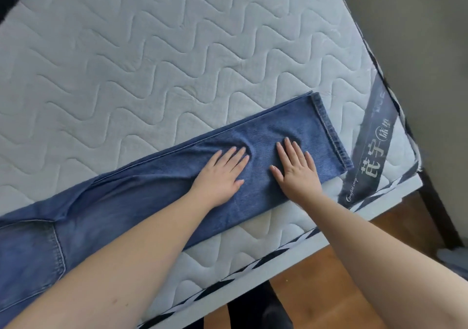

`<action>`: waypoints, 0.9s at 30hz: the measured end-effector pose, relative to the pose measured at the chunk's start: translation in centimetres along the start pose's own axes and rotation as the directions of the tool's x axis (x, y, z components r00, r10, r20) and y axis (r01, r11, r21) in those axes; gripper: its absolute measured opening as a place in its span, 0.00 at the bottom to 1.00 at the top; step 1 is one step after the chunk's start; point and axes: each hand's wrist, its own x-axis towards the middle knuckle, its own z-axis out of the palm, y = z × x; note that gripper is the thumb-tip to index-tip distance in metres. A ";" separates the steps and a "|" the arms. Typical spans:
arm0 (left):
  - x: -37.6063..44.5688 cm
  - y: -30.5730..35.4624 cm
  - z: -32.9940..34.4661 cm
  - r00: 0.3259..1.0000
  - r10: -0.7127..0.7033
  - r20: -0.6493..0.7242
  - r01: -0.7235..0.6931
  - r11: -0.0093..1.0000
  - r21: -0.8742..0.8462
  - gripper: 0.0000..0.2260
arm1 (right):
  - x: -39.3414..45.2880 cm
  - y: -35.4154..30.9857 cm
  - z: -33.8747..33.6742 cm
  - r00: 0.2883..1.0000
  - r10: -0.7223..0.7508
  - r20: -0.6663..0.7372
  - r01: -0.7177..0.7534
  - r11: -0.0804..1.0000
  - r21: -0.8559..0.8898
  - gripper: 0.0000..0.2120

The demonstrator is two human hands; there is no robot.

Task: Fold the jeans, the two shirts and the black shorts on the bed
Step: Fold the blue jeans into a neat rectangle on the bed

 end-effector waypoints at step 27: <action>6.2 1.3 -2.4 0.983 -0.004 0.183 -0.029 0.984 0.177 0.42 | 2.3 6.0 -11.2 0.975 0.176 0.137 -0.222 0.825 0.519 0.09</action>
